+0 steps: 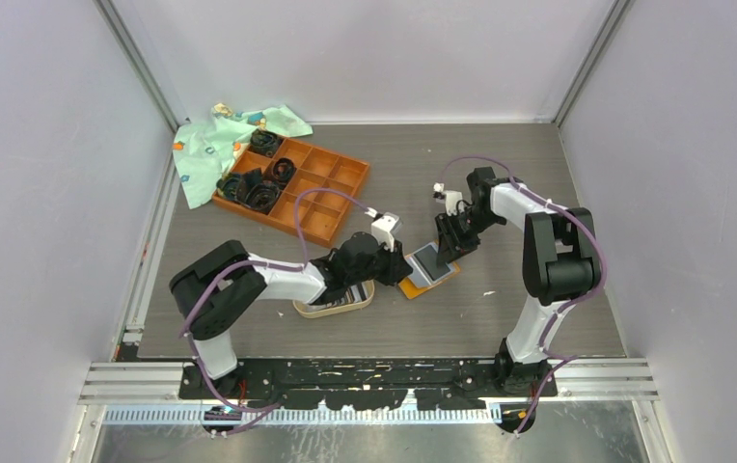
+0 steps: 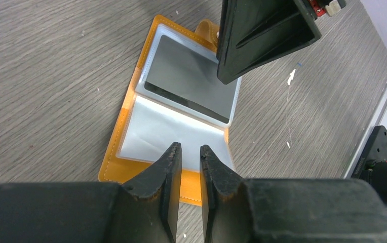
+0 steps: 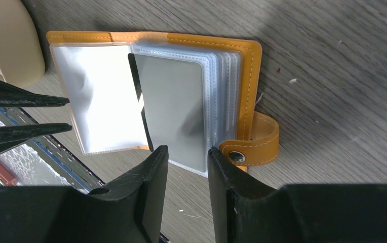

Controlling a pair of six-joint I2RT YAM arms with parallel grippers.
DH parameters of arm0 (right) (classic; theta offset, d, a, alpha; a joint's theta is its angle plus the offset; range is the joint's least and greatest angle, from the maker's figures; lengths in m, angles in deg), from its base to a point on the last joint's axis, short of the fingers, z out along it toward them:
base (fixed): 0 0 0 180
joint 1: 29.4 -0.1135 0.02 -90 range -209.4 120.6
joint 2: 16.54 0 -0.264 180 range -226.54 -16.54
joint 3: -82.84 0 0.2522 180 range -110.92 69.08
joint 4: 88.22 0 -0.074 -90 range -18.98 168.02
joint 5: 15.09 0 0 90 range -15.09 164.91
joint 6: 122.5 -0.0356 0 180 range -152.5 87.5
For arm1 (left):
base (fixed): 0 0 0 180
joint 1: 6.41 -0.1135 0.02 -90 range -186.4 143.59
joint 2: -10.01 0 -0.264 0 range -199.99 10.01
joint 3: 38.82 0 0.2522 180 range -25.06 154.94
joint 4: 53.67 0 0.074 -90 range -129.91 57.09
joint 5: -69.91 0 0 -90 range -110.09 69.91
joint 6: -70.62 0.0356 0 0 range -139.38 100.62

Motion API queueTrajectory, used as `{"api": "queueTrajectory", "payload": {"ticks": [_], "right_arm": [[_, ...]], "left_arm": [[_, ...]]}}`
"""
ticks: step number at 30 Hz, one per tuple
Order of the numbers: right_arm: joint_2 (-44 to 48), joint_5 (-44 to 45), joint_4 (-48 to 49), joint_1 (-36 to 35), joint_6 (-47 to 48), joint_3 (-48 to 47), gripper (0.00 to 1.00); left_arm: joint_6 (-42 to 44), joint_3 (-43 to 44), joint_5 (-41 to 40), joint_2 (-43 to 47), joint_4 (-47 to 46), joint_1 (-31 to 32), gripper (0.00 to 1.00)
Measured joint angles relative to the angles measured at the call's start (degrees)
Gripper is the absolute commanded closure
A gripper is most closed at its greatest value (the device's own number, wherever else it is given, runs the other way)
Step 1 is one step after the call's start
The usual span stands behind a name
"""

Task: Put the credit cards into the card holder
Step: Turn over the card slot in the card holder.

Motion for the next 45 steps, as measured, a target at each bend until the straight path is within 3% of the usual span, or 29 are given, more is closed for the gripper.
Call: {"api": "queueTrajectory", "payload": {"ticks": [5, 19, 27, 45], "right_arm": [[-0.22, 0.42, -0.15, 0.00, -0.33, -0.11, 0.58], [-1.99, -0.35, -2.01, 0.04, -0.35, -1.84, 0.58], [-3.23, -3.85, -3.32, 0.04, -0.35, -2.32, 0.61], [-3.43, -10.12, -3.74, 1.97, -2.49, -2.51, 0.62]], "left_arm": [[-0.02, 1.36, 0.00, -1.05, 1.42, 0.04, 0.86], [-0.02, 2.25, 0.04, -1.86, 2.75, 0.07, 0.88], [-0.11, 3.43, 0.20, -2.49, 3.32, 0.09, 0.96], [-0.20, 4.50, 0.26, -2.91, 5.38, 0.11, 0.97]]}}
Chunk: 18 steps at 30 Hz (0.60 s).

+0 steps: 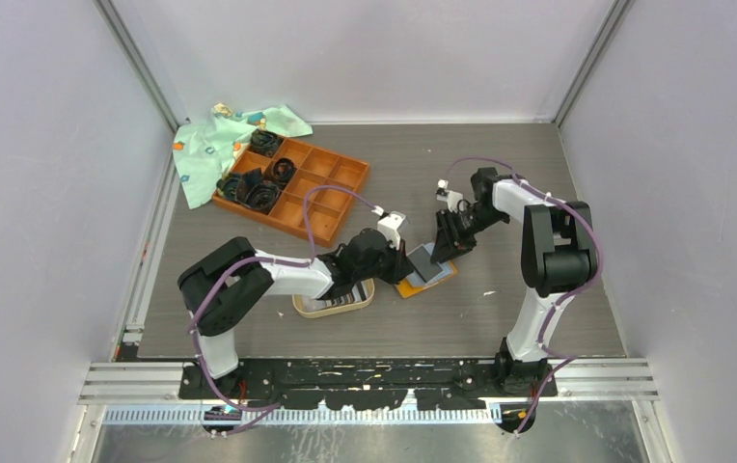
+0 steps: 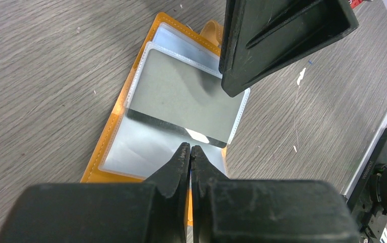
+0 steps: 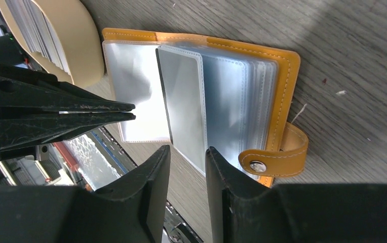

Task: Put the credit cards into the card holder
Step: Turn over the card slot in the card holder.

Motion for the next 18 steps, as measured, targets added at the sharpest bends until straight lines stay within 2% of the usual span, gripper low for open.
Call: {"api": "queueTrajectory", "payload": {"ticks": [9, 18], "right_arm": [[-0.85, -6.45, -0.04, 0.46, -0.66, 0.00, 0.64], [-1.60, -10.95, -0.39, 0.63, -0.68, 0.00, 0.69]], "left_arm": [[-0.02, 0.42, 0.00, -0.55, 0.57, 0.00, 0.99], [-0.02, 1.01, 0.00, -0.81, 0.98, 0.00, 1.00]]}}
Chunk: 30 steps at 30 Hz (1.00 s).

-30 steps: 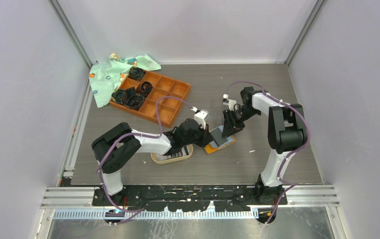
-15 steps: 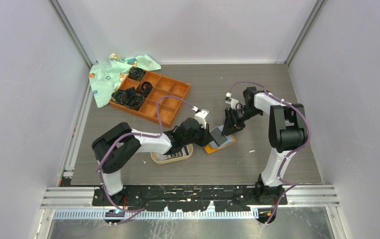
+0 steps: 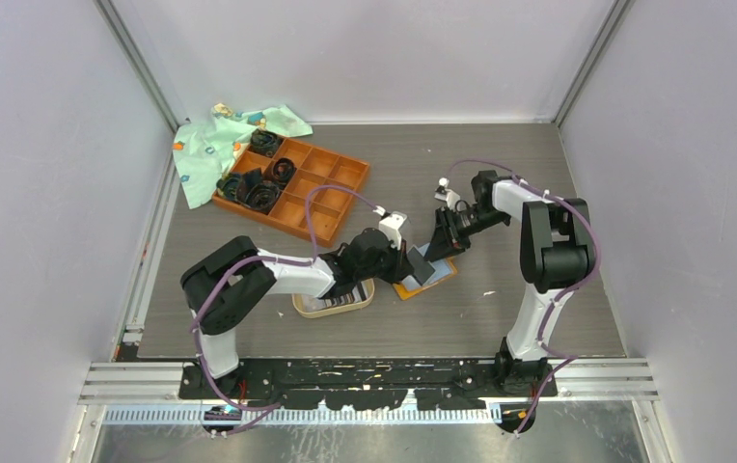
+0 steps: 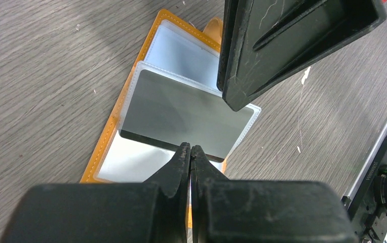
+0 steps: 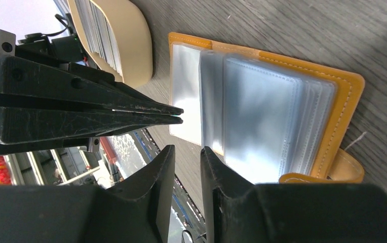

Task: Put the credit cards into the card holder
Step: Turn over the card slot in the card holder.

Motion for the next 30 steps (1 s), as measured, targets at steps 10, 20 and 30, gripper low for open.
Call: {"api": "queueTrajectory", "payload": {"ticks": [10, 20, 30], "right_arm": [[-1.46, -1.05, -0.17, -0.37, -0.02, 0.00, 0.70], [-1.99, -3.93, 0.04, -0.74, -1.05, 0.11, 0.69], [-2.67, -4.09, 2.45, -0.74, -4.33, 0.76, 0.65]], "left_arm": [[0.00, 0.00, 0.00, -0.07, 0.07, 0.00, 1.00], [-0.02, 0.28, 0.00, -0.17, 0.46, 0.00, 1.00], [-0.02, 0.66, -0.02, -0.17, 0.52, 0.00, 1.00]]}}
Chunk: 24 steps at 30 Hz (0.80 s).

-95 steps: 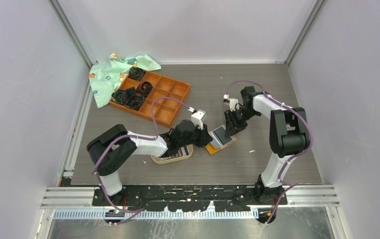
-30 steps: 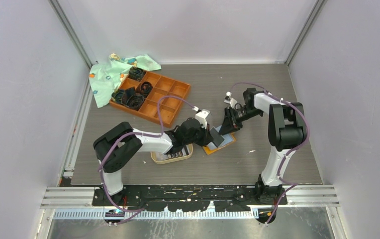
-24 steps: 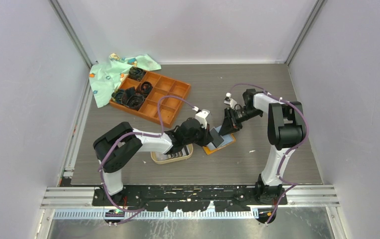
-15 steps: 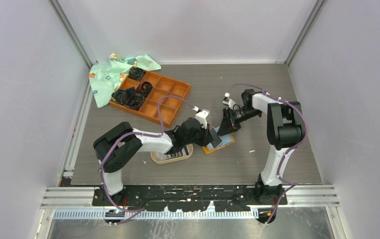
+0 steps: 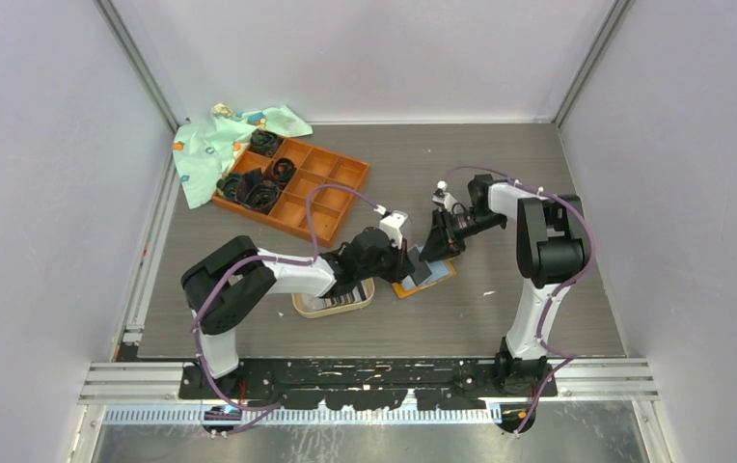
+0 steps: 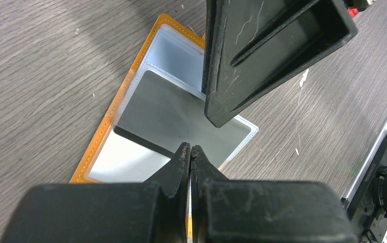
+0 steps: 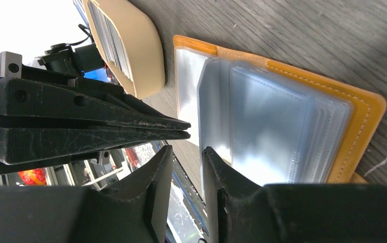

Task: Put the credit cards into the card holder
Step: Turn over the card slot in the card holder.

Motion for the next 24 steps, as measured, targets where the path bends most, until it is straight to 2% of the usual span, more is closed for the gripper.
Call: {"api": "queueTrajectory", "payload": {"ticks": [13, 24], "right_arm": [[-0.96, 1.73, 1.31, -1.22, -1.25, 0.31, 0.67], [-1.18, 5.14, 1.53, -1.86, -1.42, 0.31, 0.88]], "left_arm": [[0.00, 0.04, 0.00, -0.02, 0.07, 0.00, 1.00], [-1.07, -0.20, -0.57, 0.00, 0.07, 0.00, 0.93]]}}
